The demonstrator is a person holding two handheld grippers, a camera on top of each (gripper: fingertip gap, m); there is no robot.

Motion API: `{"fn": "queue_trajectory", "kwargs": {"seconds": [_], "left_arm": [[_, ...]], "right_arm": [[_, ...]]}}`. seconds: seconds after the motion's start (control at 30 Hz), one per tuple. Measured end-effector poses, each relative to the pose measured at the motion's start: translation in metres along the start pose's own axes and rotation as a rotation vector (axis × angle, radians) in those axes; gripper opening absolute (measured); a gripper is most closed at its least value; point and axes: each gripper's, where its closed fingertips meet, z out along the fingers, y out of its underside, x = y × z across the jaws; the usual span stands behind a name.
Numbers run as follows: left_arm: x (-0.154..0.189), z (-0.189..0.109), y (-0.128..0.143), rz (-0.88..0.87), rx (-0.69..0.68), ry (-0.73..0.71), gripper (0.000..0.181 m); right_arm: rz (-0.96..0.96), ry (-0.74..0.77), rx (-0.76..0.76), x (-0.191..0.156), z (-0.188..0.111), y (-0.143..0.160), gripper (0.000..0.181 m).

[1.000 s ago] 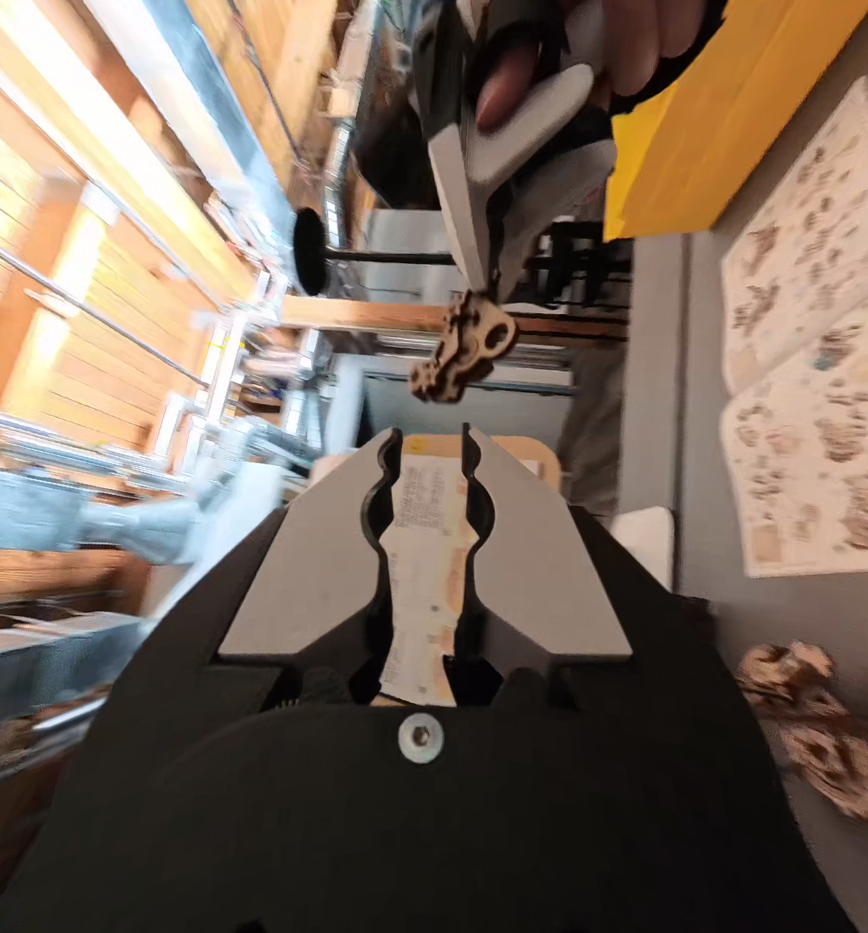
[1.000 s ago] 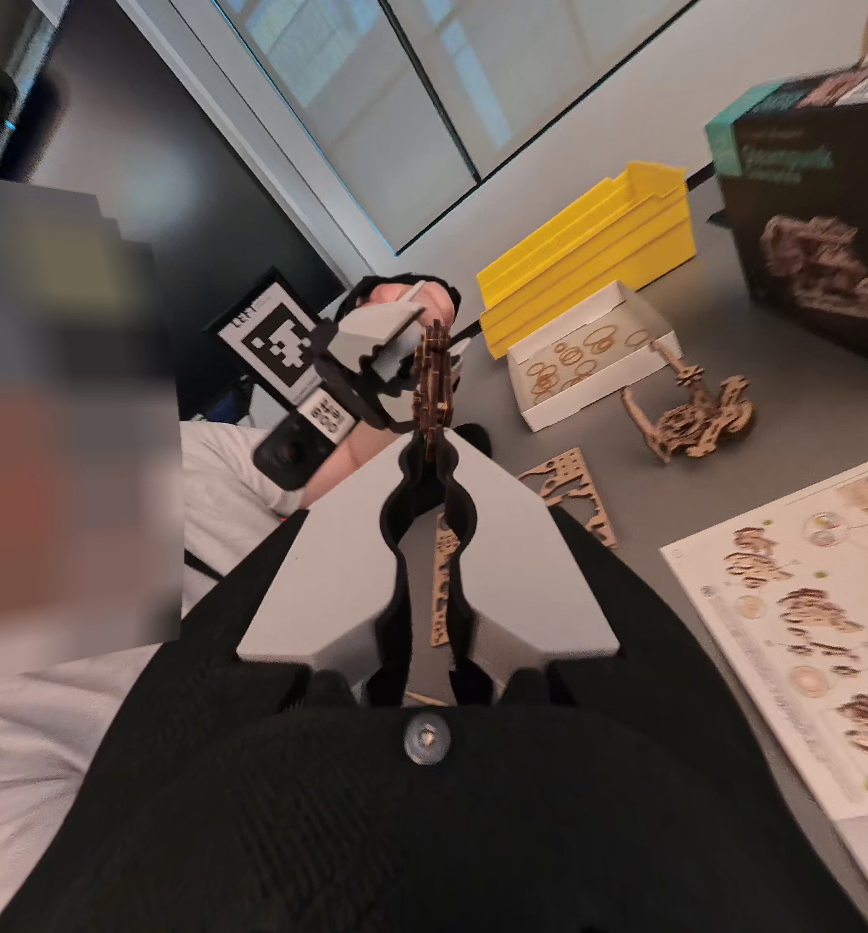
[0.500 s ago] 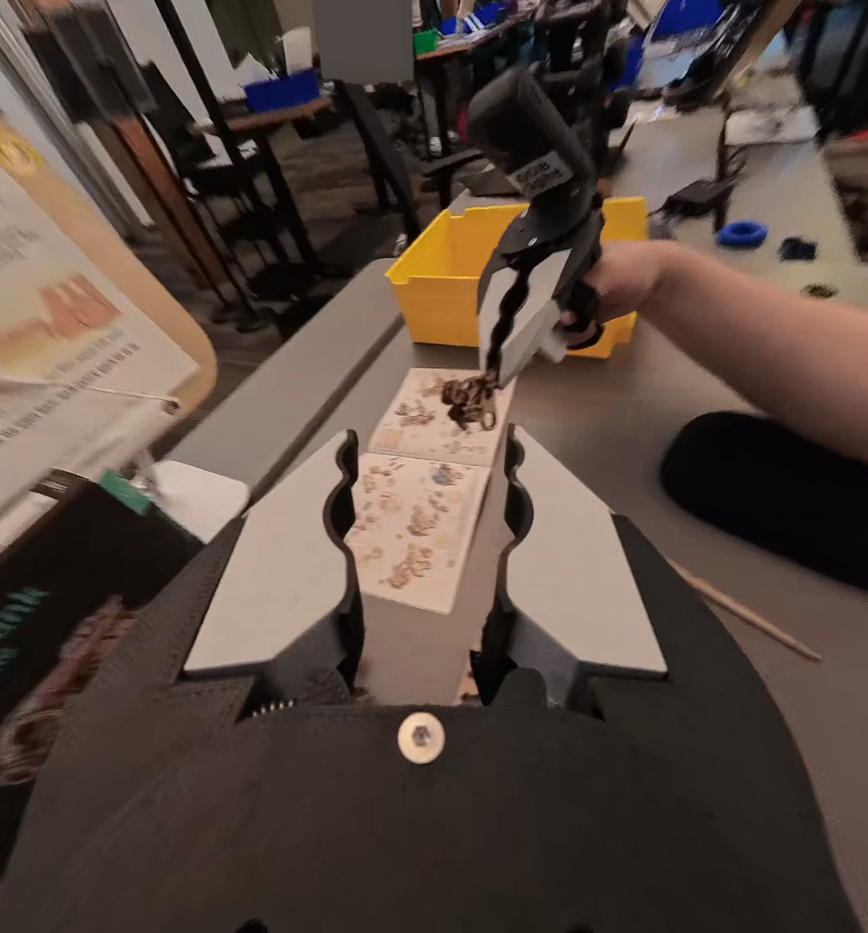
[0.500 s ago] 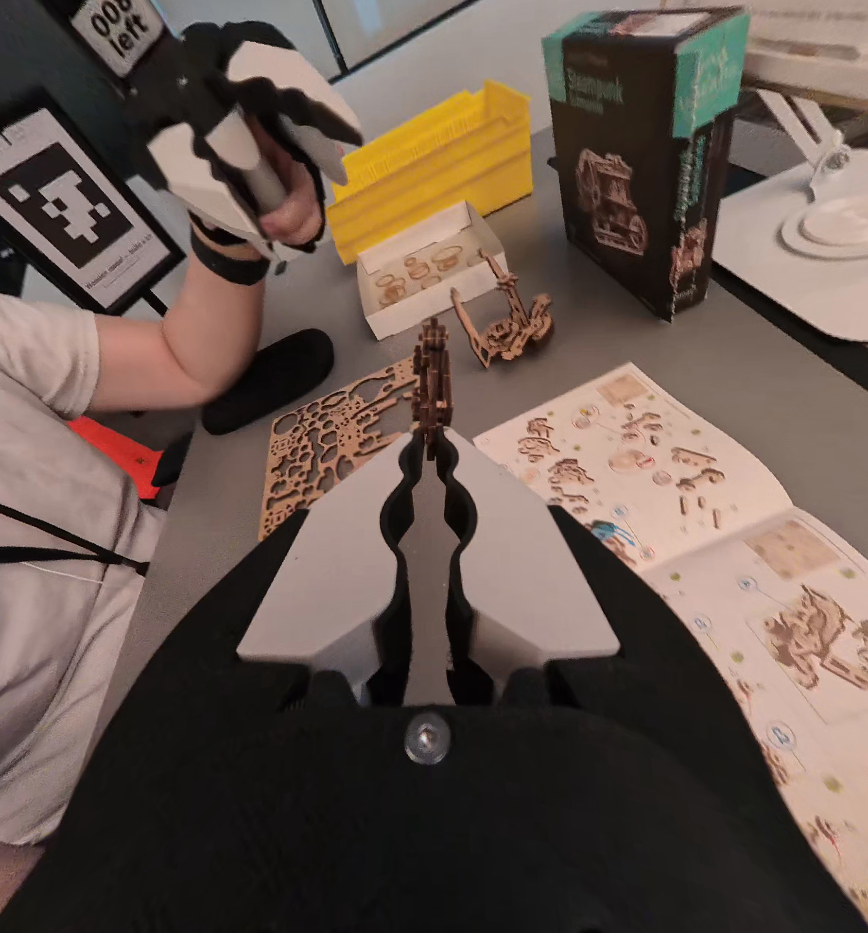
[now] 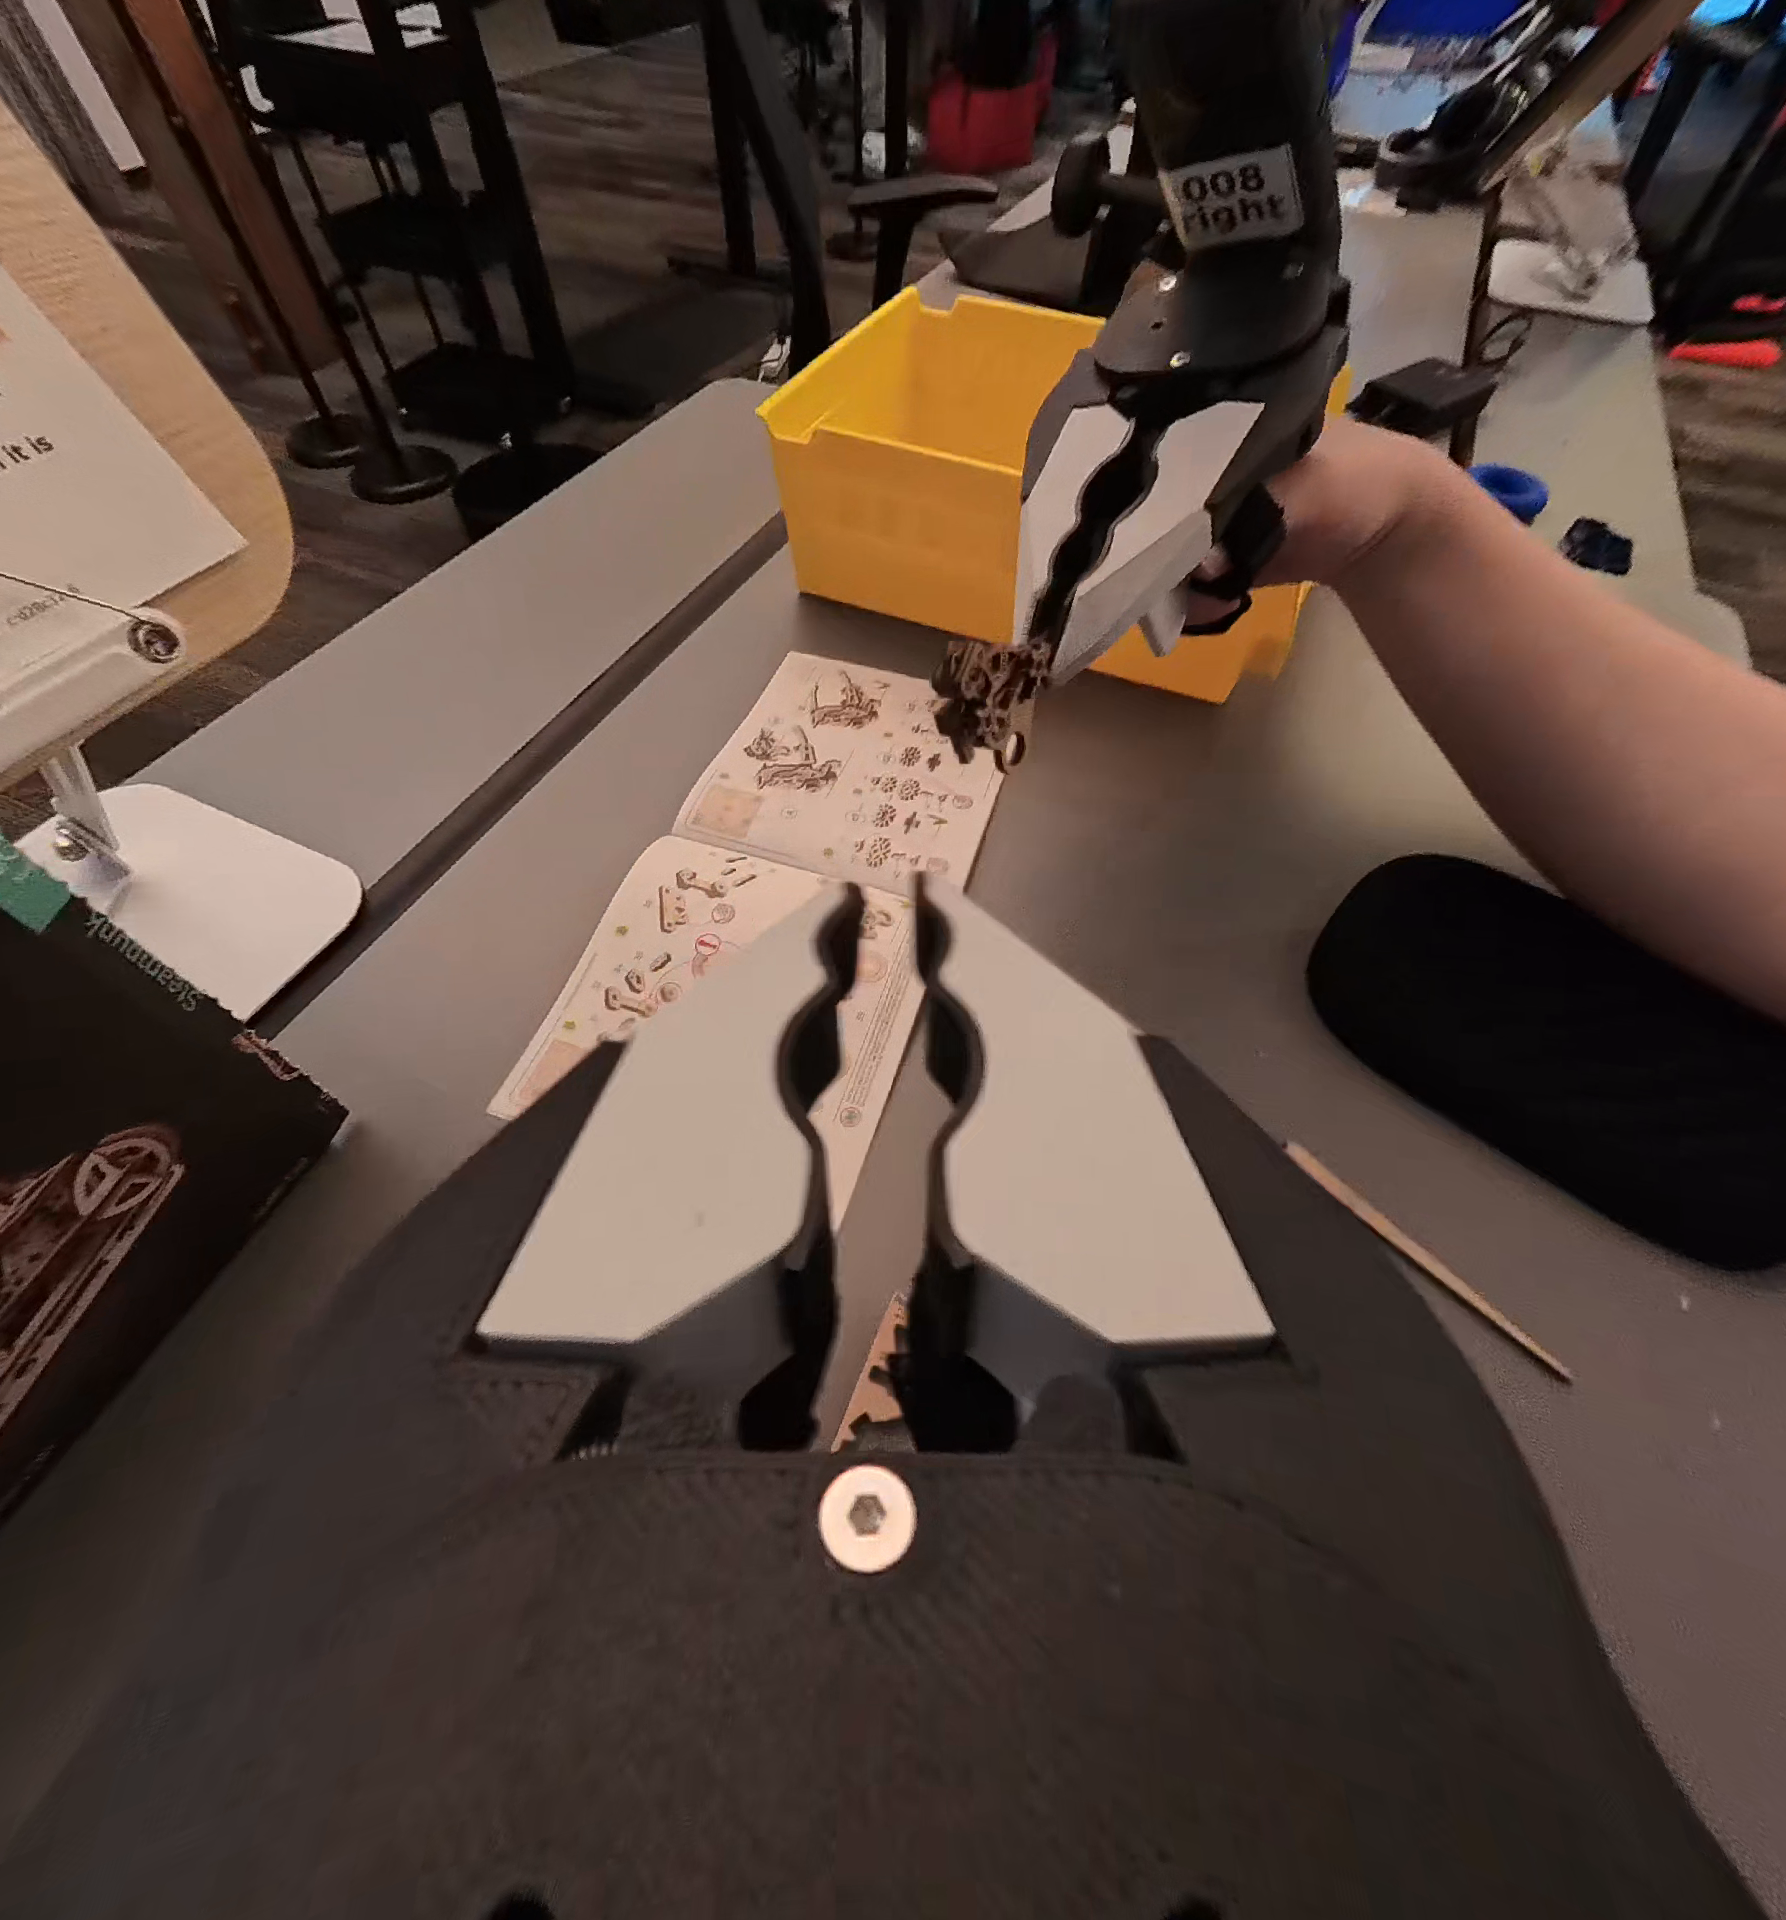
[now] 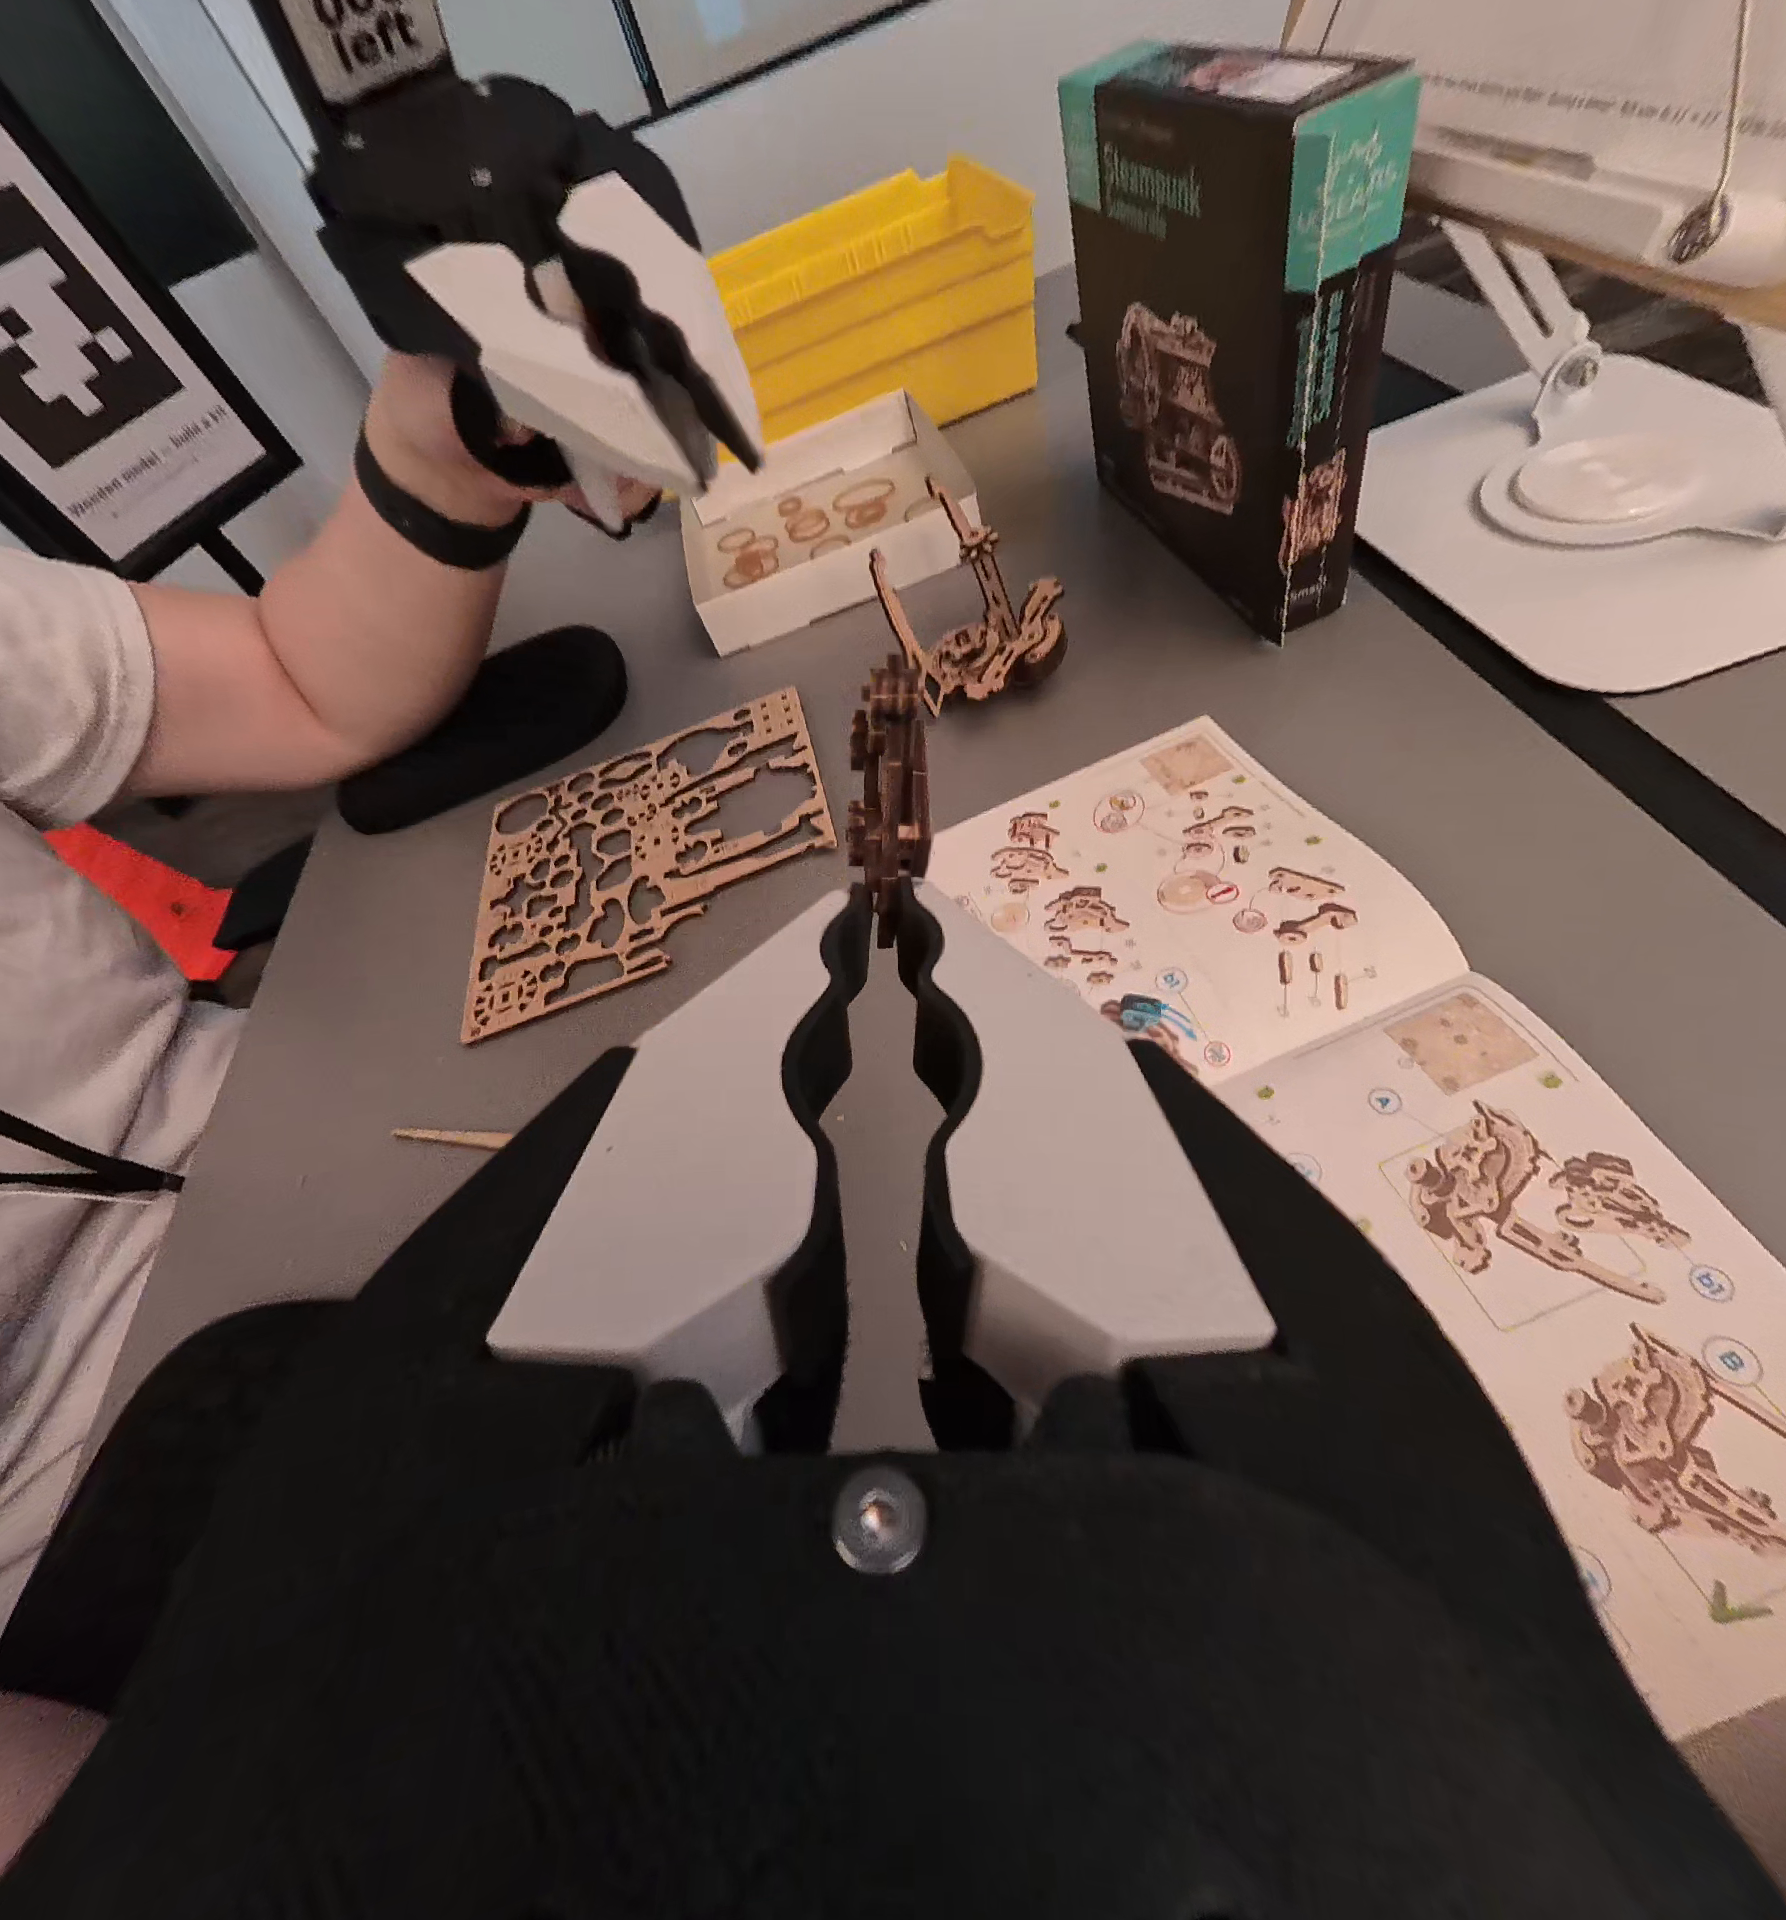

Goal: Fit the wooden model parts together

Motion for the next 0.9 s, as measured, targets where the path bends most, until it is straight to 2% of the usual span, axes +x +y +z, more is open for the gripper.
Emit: {"fn": "queue_trajectory", "kwargs": {"seconds": [0.03, 0.23, 0.4, 0.6, 0.9], "left_arm": [[0.001, 0.0, 0.001, 0.014, -0.007, -0.001, 0.0], [-0.001, 0.002, -0.005, 0.013, 0.035, -0.01, 0.0], [-0.016, -0.001, -0.007, 0.005, 0.059, -0.09, 0.0], [-0.017, -0.003, -0.01, -0.024, 0.067, -0.088, 0.0], [-0.017, -0.005, -0.011, -0.035, 0.067, -0.099, 0.0]], "right_arm": [[0.001, -0.007, -0.011, 0.0, 0.0, 0.002, 0.003], [0.014, -0.01, -0.04, 0.006, -0.001, 0.004, 0.003], [0.042, 0.074, -0.086, 0.021, -0.005, 0.005, 0.003], [-0.003, 0.022, -0.149, 0.011, 0.0, 0.008, 0.003], [0.099, 0.026, -0.138, 0.023, -0.003, 0.014, 0.004]]}}
